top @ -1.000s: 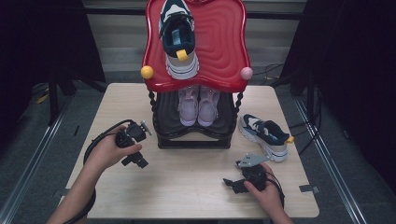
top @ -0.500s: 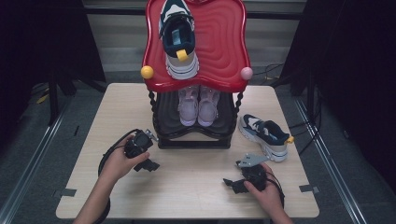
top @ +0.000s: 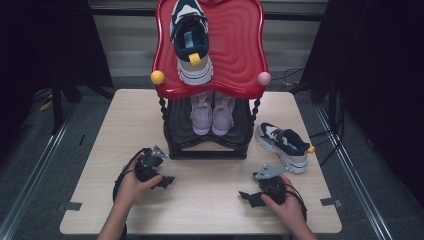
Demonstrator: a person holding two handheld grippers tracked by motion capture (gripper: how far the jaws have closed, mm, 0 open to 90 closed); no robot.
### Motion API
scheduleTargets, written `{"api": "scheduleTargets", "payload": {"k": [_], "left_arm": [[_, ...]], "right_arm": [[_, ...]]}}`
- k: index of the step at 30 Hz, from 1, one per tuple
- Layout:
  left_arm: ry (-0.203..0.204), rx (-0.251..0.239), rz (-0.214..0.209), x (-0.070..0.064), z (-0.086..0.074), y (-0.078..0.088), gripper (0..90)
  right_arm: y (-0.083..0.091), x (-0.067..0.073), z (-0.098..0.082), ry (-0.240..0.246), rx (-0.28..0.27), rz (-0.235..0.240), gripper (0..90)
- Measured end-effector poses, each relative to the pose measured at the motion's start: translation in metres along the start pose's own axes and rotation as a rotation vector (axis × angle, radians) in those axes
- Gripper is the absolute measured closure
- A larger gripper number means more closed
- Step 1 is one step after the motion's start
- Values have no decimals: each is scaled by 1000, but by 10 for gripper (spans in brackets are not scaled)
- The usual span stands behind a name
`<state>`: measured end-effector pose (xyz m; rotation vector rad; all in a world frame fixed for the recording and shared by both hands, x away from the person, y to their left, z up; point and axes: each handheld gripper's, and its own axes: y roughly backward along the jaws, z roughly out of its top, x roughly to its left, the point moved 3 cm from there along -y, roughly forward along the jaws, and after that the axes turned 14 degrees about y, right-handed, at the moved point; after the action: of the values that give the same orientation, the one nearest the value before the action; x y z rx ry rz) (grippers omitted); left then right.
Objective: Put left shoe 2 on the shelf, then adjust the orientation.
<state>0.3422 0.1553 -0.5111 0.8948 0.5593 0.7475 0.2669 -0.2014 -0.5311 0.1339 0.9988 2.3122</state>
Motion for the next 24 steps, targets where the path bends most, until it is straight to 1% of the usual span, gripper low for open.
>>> {"api": "scheduleTargets", "payload": {"k": [1,2,4,5,6,7,9,11,12,13,14,15,16,20,24], "left_arm": [[5,-19,-13,1,-3,-1,164],[10,-37,-18,2,-4,-2,161],[40,-63,-24,3,-8,-4,161],[35,-71,-37,4,-9,-3,154],[32,-76,-33,4,-10,-3,154],[17,-99,-20,4,-10,-4,154],[35,-116,-29,4,-12,-5,149],[41,-131,-35,4,-14,-5,133],[39,-142,-30,4,-14,-6,125],[31,-155,-30,4,-15,-7,106],[35,-170,-48,4,-17,-9,76],[31,-195,-52,3,-18,-12,38],[35,-207,-52,3,-19,-13,0],[41,-205,-47,2,-19,-12,0],[42,-206,-44,2,-19,-12,0]], "right_arm": [[0,0,0,0,0,0,138],[0,0,0,-1,0,0,138],[0,0,0,3,-2,0,138],[0,0,0,3,-2,0,138],[0,0,0,3,-2,0,138],[0,0,0,3,-2,0,138],[0,0,0,2,-1,0,137],[0,0,0,3,2,-4,136],[0,0,0,3,2,-5,135],[0,0,0,3,3,-7,134],[0,0,0,3,2,-6,135],[0,0,0,3,1,-5,134],[0,0,0,3,4,-7,134],[0,0,0,0,3,-4,132],[0,-1,0,8,-1,3,145]]}}
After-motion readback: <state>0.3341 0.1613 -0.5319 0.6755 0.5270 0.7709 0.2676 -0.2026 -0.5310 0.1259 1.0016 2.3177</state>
